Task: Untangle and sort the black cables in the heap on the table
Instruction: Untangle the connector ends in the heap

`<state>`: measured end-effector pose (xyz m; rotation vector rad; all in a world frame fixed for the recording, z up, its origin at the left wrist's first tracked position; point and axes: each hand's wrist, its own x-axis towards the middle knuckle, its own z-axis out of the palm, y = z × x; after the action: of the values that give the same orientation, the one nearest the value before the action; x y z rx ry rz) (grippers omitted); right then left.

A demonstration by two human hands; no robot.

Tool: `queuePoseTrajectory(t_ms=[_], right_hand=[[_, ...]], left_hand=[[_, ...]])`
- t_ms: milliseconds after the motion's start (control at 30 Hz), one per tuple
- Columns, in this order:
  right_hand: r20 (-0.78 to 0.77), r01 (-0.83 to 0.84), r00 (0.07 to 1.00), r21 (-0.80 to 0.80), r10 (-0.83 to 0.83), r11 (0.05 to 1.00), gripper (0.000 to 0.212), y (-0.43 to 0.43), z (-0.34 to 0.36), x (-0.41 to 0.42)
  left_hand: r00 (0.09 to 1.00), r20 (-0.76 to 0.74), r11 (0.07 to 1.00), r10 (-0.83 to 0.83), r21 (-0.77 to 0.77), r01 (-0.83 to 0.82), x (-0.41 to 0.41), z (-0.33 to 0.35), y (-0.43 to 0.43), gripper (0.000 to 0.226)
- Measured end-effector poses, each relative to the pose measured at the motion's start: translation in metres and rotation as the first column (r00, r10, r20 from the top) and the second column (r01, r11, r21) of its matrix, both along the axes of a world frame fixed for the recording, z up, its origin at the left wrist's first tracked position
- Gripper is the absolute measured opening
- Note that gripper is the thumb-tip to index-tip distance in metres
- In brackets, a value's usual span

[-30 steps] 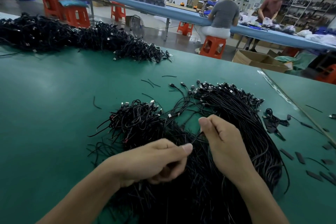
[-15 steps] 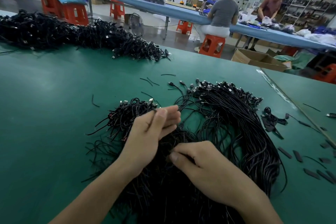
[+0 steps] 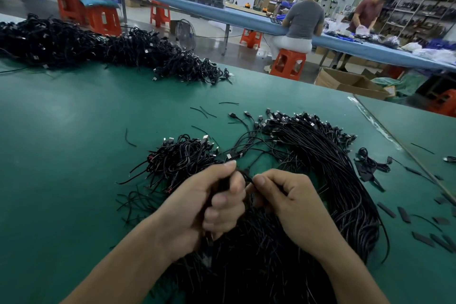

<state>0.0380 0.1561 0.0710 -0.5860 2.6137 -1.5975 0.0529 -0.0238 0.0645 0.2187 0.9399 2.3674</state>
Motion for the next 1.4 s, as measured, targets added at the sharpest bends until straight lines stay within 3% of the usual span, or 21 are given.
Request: queuePoseTrajectory(t_ms=[33,100,167,233,300,400,433,533,633,733,833,900,967,1033,1100,1167,1267,1400], right_hand=[[0.017,-0.014,1.0,0.039,0.014,0.999,0.03,-0.002,-0.001,0.002],[0.034,-0.086,0.996,0.167,0.082,0.982,0.027,-0.007,-0.001,0.007],[0.053,-0.178,0.984,0.285,0.17,0.942,0.028,-0.01,0.0,0.013],[0.048,-0.202,0.979,0.356,0.199,0.912,0.026,-0.01,0.005,0.016],[-0.005,-0.157,0.985,0.402,0.174,0.902,0.026,-0.007,0.01,0.016],[-0.129,-0.049,0.985,0.433,0.115,0.9,0.018,-0.002,0.017,0.011],[-0.16,-0.034,0.982,0.391,0.105,0.92,0.015,0.0,0.018,0.01],[-0.197,-0.056,0.975,0.249,0.107,0.967,0.018,0.002,0.023,0.007],[-0.195,-0.069,0.977,0.095,0.086,0.993,0.016,-0.002,0.023,0.002],[-0.152,-0.021,0.988,0.002,0.021,1.0,0.015,-0.007,0.016,-0.001],[-0.101,-0.01,0.995,0.072,0.017,0.997,0.022,-0.013,0.005,0.003],[-0.022,-0.039,0.999,0.161,0.043,0.986,0.022,-0.016,-0.002,0.008],[0.058,-0.114,0.993,0.264,0.103,0.958,0.021,-0.018,-0.006,0.013],[0.075,-0.18,0.984,0.372,0.163,0.911,0.022,-0.017,-0.005,0.02],[0.032,-0.199,0.978,0.456,0.208,0.868,0.024,-0.016,0.001,0.024],[-0.041,-0.167,0.977,0.473,0.211,0.865,0.024,-0.013,0.009,0.025],[-0.186,-0.057,0.973,0.394,0.14,0.917,0.017,-0.005,0.018,0.02],[-0.206,-0.016,0.977,0.163,0.05,0.987,0.013,0.001,0.019,0.015]], left_hand=[[0.998,0.046,0.994,0.048,0.098,-0.053,-0.002,0.001,0.0,0.039],[0.972,0.061,0.962,0.229,0.14,-0.235,-0.008,0.001,0.003,0.038],[0.899,-0.097,0.904,0.428,0.036,-0.426,-0.012,-0.005,0.009,0.04],[0.775,-0.358,0.779,0.521,-0.171,-0.603,-0.015,-0.014,0.013,0.037],[0.696,-0.571,0.641,0.436,-0.345,-0.685,-0.015,-0.022,0.012,0.028],[0.708,-0.702,0.485,0.079,-0.593,-0.643,-0.012,-0.023,0.007,0.029],[0.743,-0.669,0.48,0.007,-0.65,-0.59,-0.011,-0.023,0.006,0.035],[0.887,-0.453,0.657,-0.086,-0.695,-0.291,-0.004,-0.015,0.003,0.047],[0.958,-0.284,0.827,-0.044,-0.549,-0.125,-0.001,-0.006,-0.004,0.051],[0.992,-0.094,0.965,-0.084,-0.254,0.058,-0.002,-0.001,-0.011,0.048],[0.997,-0.011,0.988,-0.076,0.136,0.077,-0.006,0.002,-0.017,0.042],[0.996,0.059,0.956,0.073,0.28,-0.087,-0.01,0.004,-0.015,0.041],[0.938,0.049,0.922,0.344,0.174,-0.347,-0.014,0.001,-0.01,0.041],[0.845,-0.183,0.854,0.502,-0.051,-0.518,-0.016,-0.006,-0.003,0.04],[0.718,-0.501,0.696,0.483,-0.277,-0.662,-0.016,-0.016,0.001,0.038],[0.64,-0.693,0.555,0.331,-0.405,-0.726,-0.015,-0.022,0.001,0.033],[0.71,-0.704,0.543,0.033,-0.583,-0.604,-0.008,-0.019,0.002,0.035],[0.889,-0.448,0.668,-0.092,-0.69,-0.278,0.0,-0.011,0.001,0.057]])
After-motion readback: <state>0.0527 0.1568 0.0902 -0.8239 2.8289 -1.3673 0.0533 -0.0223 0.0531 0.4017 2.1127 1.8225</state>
